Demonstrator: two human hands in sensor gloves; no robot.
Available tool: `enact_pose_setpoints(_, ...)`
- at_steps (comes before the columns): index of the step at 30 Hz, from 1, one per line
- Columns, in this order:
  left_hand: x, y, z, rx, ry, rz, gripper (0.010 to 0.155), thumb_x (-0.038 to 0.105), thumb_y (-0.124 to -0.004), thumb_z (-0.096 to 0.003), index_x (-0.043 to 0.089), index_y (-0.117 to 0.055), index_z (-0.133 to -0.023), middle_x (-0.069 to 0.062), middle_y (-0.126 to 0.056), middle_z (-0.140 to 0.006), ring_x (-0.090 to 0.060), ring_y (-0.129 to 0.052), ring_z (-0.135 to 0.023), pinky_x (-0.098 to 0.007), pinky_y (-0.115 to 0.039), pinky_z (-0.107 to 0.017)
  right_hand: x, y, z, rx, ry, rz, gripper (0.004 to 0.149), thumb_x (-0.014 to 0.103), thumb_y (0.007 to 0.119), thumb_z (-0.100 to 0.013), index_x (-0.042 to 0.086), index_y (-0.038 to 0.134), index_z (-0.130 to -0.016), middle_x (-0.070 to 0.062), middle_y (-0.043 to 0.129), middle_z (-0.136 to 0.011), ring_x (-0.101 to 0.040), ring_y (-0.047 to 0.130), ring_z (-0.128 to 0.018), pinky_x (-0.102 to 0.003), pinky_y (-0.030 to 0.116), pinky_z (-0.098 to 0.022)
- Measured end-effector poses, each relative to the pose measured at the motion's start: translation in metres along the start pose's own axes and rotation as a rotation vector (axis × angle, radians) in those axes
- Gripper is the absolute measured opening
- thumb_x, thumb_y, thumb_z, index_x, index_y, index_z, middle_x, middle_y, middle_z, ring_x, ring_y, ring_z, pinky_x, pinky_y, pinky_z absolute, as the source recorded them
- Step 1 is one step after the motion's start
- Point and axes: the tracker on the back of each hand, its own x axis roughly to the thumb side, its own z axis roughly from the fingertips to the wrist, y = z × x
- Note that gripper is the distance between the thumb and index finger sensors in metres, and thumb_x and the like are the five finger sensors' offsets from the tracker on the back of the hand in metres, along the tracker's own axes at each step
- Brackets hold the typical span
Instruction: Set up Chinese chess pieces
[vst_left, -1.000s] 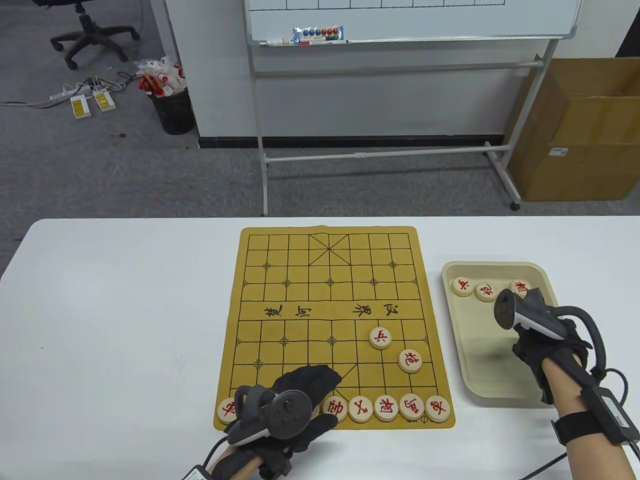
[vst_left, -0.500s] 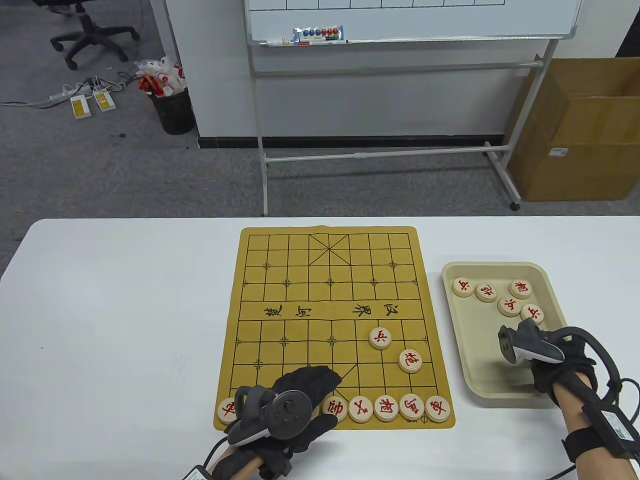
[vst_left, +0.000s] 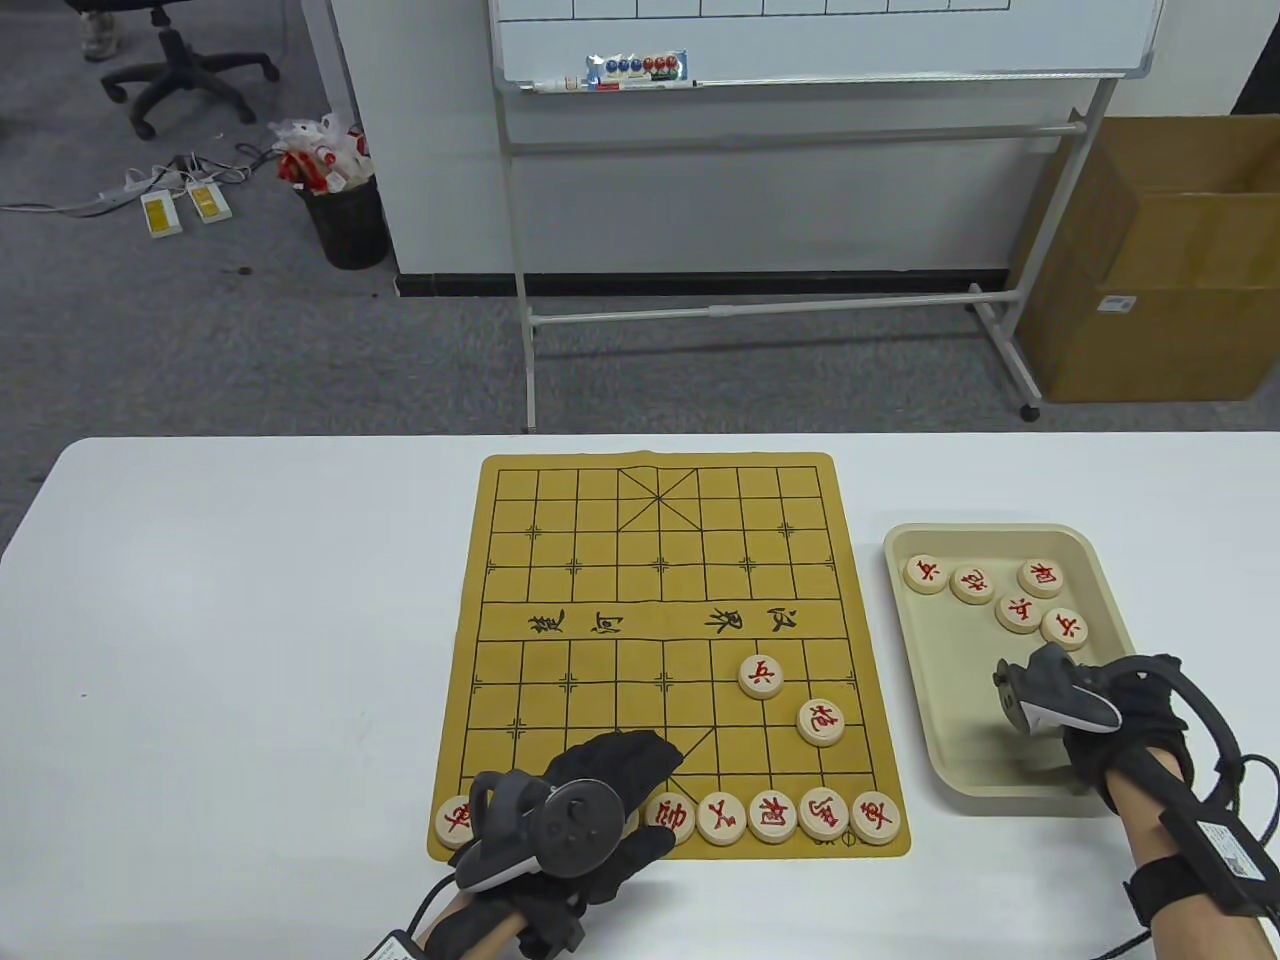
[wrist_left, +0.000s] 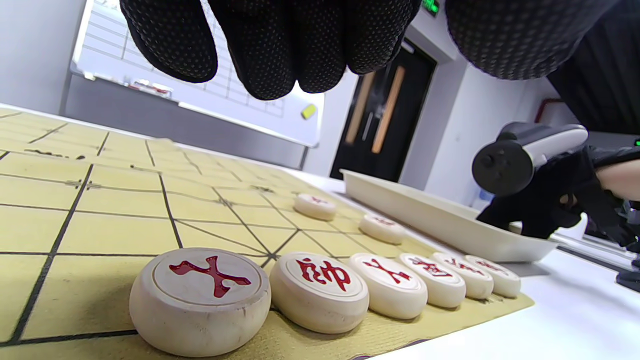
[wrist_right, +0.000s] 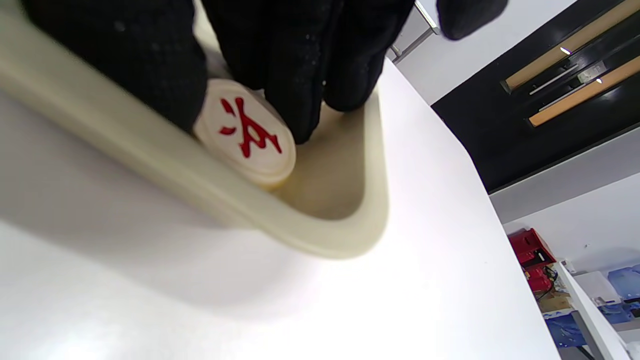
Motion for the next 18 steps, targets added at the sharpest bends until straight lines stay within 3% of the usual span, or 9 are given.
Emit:
enact_pose_setpoints(7,0.0001,-0.0001,-0.0003,-0.002,0.000,0.001,0.076,0.057,-0.073,-0.0361,0.028,-0.057,-0.105,-0.001,-0.065,-0.112,-0.025,-0.072,-0.104,-0.054,-0.067,-0.074,-0.0012,0.0014,-0.0022,-0.095,0.017,-0.123,0.078,0.047,0.086,-0.041,0.022,0.058,-0.109,-0.001,0.086,-0.099,-0.030,0.079,-0.100,-0.065,0.047,-0.078)
enact_pose_setpoints(12,-0.0002,-0.0002,-0.0005,-0.003,0.002,0.000,0.076,0.057,-0.073,-0.0363,0.028,-0.057,-0.105,-0.001,-0.065,-0.112,-0.025,-0.073,-0.104,-0.054,-0.067,-0.074,-0.0030,0.0008,-0.0024,-0.025,0.035,-0.099,0.081,0.053,0.081,-0.041,0.023,0.054,-0.111,-0.001,0.083,-0.104,-0.029,0.072,-0.106,-0.067,0.041,-0.078)
enact_pose_setpoints(18,0.0001,-0.0002,-0.0005,-0.006,0.001,-0.002,0.076,0.057,-0.073,-0.0364,0.028,-0.057,-0.105,-0.001,-0.065,-0.112,-0.026,-0.072,-0.104,-0.054,-0.067,-0.074,0.0017,0.0017,-0.0039,-0.047,0.024,-0.089,0.079,0.048,0.084,-0.042,0.021,0.056,-0.110,-0.004,0.085,-0.101,-0.031,0.074,-0.104,-0.067,0.042,-0.078)
